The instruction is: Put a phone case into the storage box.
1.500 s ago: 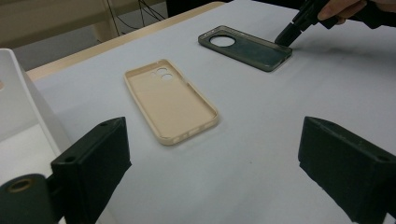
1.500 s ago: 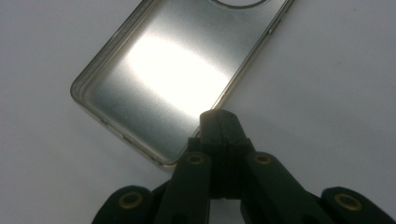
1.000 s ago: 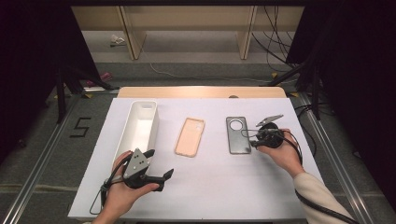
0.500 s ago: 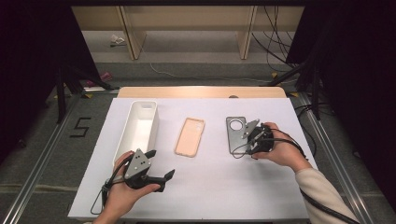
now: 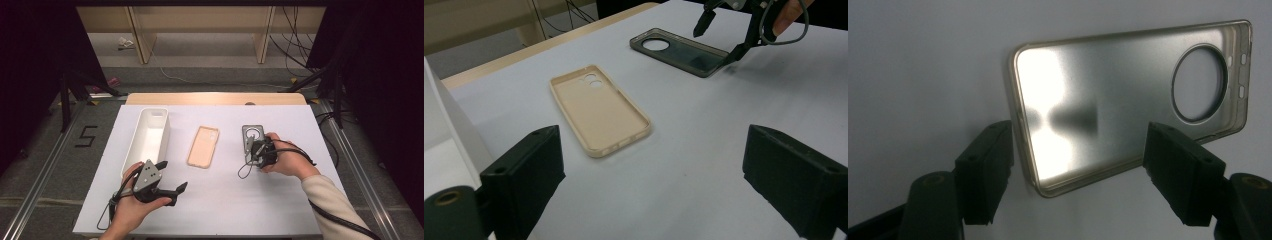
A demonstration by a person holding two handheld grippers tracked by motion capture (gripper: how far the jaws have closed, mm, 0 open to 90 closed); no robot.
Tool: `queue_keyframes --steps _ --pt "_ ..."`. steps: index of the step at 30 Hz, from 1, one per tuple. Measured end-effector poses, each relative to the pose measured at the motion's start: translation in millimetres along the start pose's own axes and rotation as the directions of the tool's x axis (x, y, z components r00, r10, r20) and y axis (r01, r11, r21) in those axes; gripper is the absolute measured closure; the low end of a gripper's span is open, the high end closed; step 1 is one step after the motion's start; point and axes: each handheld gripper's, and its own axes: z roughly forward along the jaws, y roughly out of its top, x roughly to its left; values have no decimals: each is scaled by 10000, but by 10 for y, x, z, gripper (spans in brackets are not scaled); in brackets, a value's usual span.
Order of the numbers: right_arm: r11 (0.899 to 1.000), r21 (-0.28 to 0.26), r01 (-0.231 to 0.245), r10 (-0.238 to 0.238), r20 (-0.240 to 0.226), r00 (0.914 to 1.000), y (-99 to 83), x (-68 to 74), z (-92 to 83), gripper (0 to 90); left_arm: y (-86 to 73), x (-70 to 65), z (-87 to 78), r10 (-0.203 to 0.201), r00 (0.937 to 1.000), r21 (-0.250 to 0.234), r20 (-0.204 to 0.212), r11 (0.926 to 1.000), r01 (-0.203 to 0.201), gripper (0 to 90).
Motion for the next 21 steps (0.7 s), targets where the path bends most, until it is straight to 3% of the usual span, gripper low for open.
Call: queue_keyframes --steps 9,13,21 --pt "9975 463 541 -537 -87 9985 77 12 45 359 -1 2 0 -8 10000 8 -10 10000 8 89" --pt "9968 408 685 -678 -163 9976 76 19 74 393 -1 4 3 17 10000 7 -12 10000 -17 89" --pt "9916 551 1168 -1130 -666 9914 113 48 67 608 -5 -5 5 -8 10000 20 19 10000 8 91"
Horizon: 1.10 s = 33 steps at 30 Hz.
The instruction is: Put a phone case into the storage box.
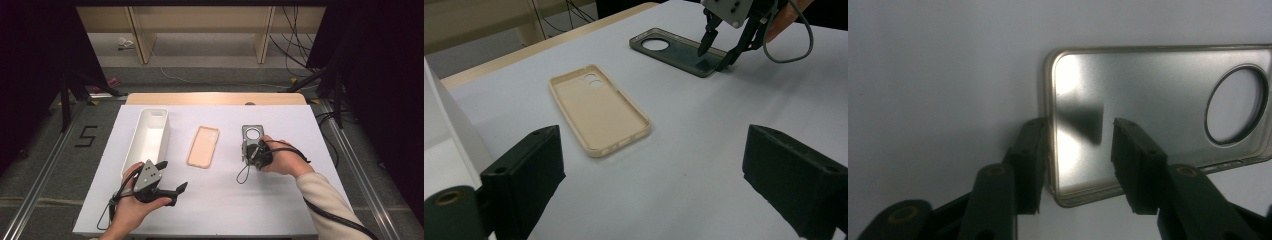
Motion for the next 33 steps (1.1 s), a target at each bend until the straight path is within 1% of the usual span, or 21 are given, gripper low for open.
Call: queue_keyframes --steps 7,12,21,26,28,33 --pt "10000 96 -25 27 -220 9998 11 18 -4 685 0 -11 5 34 10000 27 34 10000 -34 92" --pt "9999 132 85 -81 -333 9994 18 16 -3 721 -2 -12 10 53 10000 25 48 10000 -53 92" --pt "9999 130 78 -71 -532 9986 22 24 1 788 -3 -16 12 75 10000 54 46 10000 -75 94" --pt "9998 175 85 -74 -609 9981 25 26 -1 813 -4 -15 13 70 10000 60 58 10000 -70 94" --pt "9998 207 8 5 -655 9979 24 36 -3 823 -4 -15 13 75 10000 55 54 10000 -75 94" --pt "9998 177 78 -66 -672 9977 23 38 -1 843 -4 -17 12 78 10000 49 54 10000 -78 94"
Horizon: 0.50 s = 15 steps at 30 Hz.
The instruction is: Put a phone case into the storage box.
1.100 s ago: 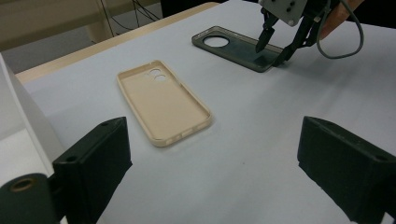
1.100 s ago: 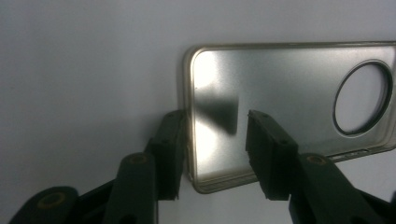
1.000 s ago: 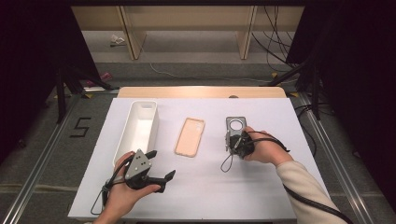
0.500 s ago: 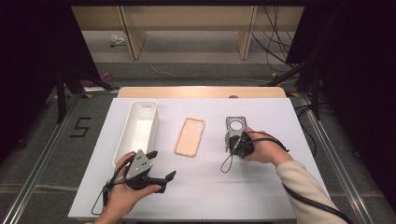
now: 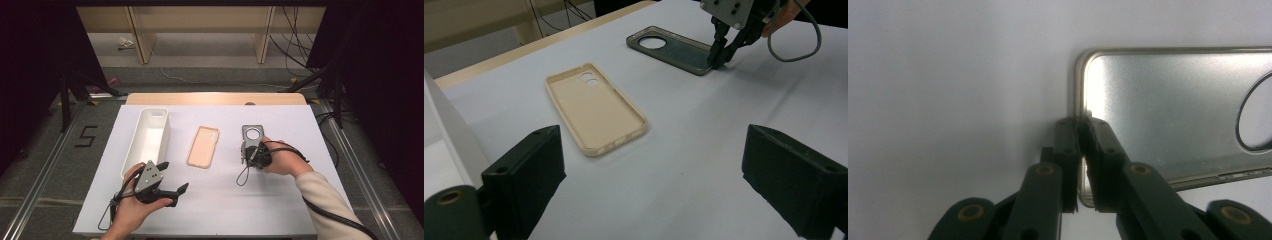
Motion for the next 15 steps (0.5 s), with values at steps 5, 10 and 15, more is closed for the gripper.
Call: queue_keyframes --steps 5,10,15 --pt "10000 -35 34 -34 10 10000 -1 -2 0 853 -1 -3 2 3 10000 4 12 10000 -3 95" --pt "10000 -63 -27 27 10 10000 -8 0 -3 862 -2 -3 3 0 10000 8 15 10000 0 95" --pt "9997 -118 -213 214 33 9998 -16 1 -7 870 -2 -5 3 1 10000 10 13 10000 -1 95"
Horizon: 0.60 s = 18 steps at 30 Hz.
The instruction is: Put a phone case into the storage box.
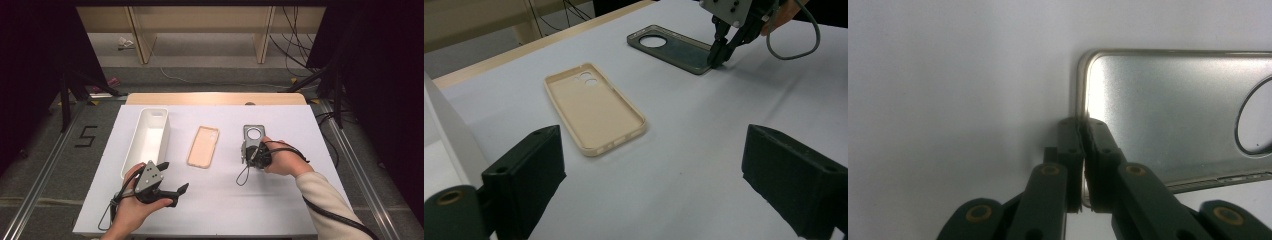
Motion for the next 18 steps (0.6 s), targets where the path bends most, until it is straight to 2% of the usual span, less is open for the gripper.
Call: queue_keyframes --steps 6,8,11,18 --pt "9997 -137 -205 207 111 9997 -35 -7 -6 875 -1 0 0 -6 10000 2 3 10000 6 95" --pt "9986 -382 -363 369 157 9992 -52 -14 -38 875 -1 2 0 -5 10000 0 -5 10000 5 96" --pt "9984 -444 -357 370 271 9989 -65 -22 -64 875 -3 0 1 -29 10000 7 4 10000 29 96" --pt "9950 -735 -674 698 308 9971 -121 -6 -138 876 0 4 -3 -42 10000 -30 -9 10000 42 100"
